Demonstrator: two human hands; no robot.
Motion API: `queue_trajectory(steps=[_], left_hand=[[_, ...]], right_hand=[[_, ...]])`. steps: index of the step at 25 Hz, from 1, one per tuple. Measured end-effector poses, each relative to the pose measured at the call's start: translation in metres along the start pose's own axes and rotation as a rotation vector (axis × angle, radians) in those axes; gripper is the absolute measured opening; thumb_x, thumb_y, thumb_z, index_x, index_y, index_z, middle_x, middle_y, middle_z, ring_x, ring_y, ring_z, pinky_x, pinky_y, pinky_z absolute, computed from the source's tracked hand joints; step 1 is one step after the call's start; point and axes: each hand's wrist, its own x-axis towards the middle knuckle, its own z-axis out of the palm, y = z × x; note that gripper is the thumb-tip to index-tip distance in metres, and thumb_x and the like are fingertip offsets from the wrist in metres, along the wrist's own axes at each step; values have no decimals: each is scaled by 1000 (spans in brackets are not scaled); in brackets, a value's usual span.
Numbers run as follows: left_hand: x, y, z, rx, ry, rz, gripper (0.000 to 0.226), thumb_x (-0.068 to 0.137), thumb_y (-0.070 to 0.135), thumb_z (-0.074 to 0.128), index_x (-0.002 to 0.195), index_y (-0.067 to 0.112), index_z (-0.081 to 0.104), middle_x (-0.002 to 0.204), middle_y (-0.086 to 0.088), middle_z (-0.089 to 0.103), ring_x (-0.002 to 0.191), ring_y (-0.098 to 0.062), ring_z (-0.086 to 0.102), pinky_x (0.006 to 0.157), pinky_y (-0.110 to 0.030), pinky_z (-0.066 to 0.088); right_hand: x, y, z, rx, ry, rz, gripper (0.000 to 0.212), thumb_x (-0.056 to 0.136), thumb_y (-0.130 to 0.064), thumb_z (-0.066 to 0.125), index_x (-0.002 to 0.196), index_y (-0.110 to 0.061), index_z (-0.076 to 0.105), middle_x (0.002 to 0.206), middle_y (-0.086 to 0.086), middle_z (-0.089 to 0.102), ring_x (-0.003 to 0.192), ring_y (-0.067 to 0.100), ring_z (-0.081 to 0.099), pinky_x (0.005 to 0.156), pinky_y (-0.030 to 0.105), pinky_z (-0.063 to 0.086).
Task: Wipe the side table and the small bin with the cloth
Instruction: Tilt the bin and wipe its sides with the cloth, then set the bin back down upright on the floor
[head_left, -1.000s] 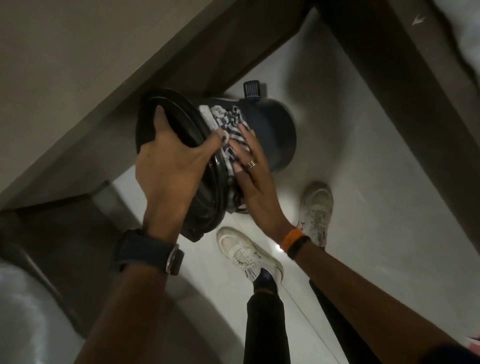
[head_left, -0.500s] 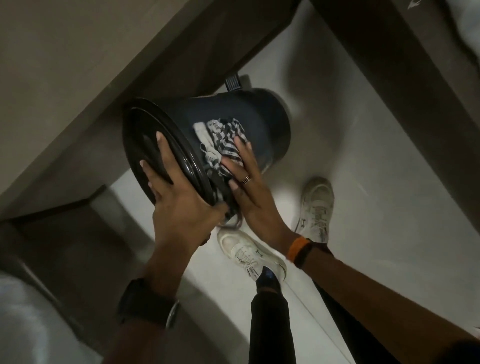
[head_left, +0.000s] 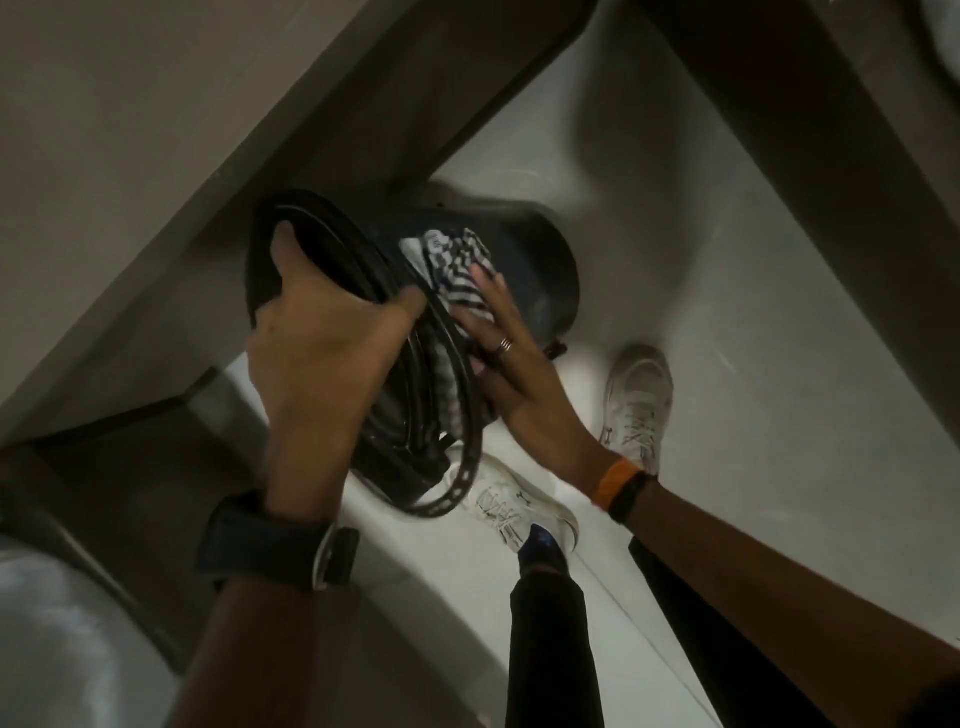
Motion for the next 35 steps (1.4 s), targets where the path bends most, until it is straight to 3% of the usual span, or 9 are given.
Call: queue_trajectory(steps=[3,6,8,12,15,20,27,31,35], left_hand=[[-6,-4,-3,38,-41,44,111,67,76,73,158,33,27,147,-8,58,130,-37,57,104,-49,50],[-35,-13,6,263,-271,163,140,59,74,82,160,41,-10,173,-14,7,145,-49,37,111,-66,38],[-40,-13,20,276,-307,195,149,60,65,87,158,38,-22,171,-17,-17,151,-53,22,112,-70,35],[-36,-7,30,217,-237,215,144,64,67,84,159,35,-19,169,-26,-14,149,-57,20,113,-68,31],[-37,-13,30,191,-213,195,145,60,67,85,157,39,-20,170,-25,-11,150,-56,20,113,-69,30],[-37,-31,29,43,-127,52,142,53,61,75,157,39,-19,173,-19,1,154,-46,20,116,-65,27],[-45,-27,30,79,-79,48,131,68,56,79,159,39,-13,171,-23,10,143,-54,37,107,-69,38],[-60,-16,49,172,-38,200,123,60,59,76,159,47,4,169,-22,13,146,-58,27,103,-81,35],[-60,-12,84,304,-114,406,102,66,69,71,155,47,27,167,-15,18,154,-50,-1,105,-89,13]], right_hand=[[11,14,-20,-94,86,105,53,111,-14,41,162,-25,29,176,-4,3,167,31,2,135,59,14],[42,23,-47,65,336,475,48,114,-12,35,162,-11,29,176,11,16,165,29,17,136,55,19],[35,20,-47,119,309,461,54,111,-27,34,163,-19,24,177,10,13,166,29,15,135,56,21],[-5,-5,-7,133,108,89,55,106,-57,42,152,-67,14,179,-4,0,168,29,1,136,45,18],[3,15,-12,13,101,7,58,107,-52,40,160,-52,15,176,-11,-1,168,32,2,133,51,16],[57,59,-51,91,378,553,54,115,-14,32,166,-11,14,177,10,13,165,29,19,135,53,22],[-9,26,0,-88,5,-59,57,110,-26,43,162,-42,24,176,-16,-14,168,26,-2,134,45,20],[47,60,-57,-9,357,455,46,112,-13,41,158,-14,39,171,12,35,158,30,37,132,48,33],[59,76,-107,-252,98,573,32,109,-19,54,137,-7,62,137,19,69,128,37,67,111,40,53]])
